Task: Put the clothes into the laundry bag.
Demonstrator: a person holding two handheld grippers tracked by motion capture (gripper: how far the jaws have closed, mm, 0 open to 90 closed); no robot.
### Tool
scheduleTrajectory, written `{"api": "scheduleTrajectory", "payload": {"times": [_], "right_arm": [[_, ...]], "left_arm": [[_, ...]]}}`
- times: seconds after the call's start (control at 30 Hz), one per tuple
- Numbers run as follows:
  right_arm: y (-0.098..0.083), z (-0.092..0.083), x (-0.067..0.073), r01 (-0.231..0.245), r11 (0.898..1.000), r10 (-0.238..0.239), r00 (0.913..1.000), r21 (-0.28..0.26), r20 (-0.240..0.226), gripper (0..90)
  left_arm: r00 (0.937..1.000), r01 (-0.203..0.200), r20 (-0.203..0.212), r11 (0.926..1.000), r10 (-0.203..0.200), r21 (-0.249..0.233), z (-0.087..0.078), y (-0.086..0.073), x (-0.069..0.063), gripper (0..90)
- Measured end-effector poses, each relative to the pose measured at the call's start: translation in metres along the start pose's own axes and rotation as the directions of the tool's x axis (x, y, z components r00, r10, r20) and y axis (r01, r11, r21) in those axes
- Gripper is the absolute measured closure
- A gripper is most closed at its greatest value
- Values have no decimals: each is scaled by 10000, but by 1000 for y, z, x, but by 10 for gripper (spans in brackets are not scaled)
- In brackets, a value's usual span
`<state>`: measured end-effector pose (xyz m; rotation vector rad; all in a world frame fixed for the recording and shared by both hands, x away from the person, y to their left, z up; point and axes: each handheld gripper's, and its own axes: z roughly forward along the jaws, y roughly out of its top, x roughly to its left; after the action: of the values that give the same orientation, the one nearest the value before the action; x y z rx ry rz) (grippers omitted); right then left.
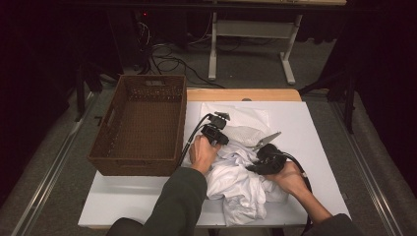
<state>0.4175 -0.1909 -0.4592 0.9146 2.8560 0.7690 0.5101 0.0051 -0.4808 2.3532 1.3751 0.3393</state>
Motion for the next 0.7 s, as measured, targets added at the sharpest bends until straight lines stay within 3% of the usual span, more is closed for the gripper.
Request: {"api": "scheduleTrajectory", "payload": {"times": [0.13, 0.33, 0.57, 0.7], "right_arm": [[-2, -2, -3, -162, 9998, 162, 9999, -67, 59, 828], [-1, -2, 1, -90, 10000, 91, 9996, -26, 262, 824], [-2, -3, -1, -270, 9996, 271, 9995, -94, 130, 824], [-4, -8, -2, -223, 9994, 228, 9996, -276, 173, 826]], "left_arm": [[9999, -102, 68, 9990, 99, 432, 6, -2, 0, 491], [9987, 195, 468, 9986, -218, 493, 9, 0, 3, 565], [9987, -86, 499, 9984, 58, 555, 9, 2, 0, 860], [9981, -315, 541, 9977, 282, 607, 7, 1, -1, 886]]}}
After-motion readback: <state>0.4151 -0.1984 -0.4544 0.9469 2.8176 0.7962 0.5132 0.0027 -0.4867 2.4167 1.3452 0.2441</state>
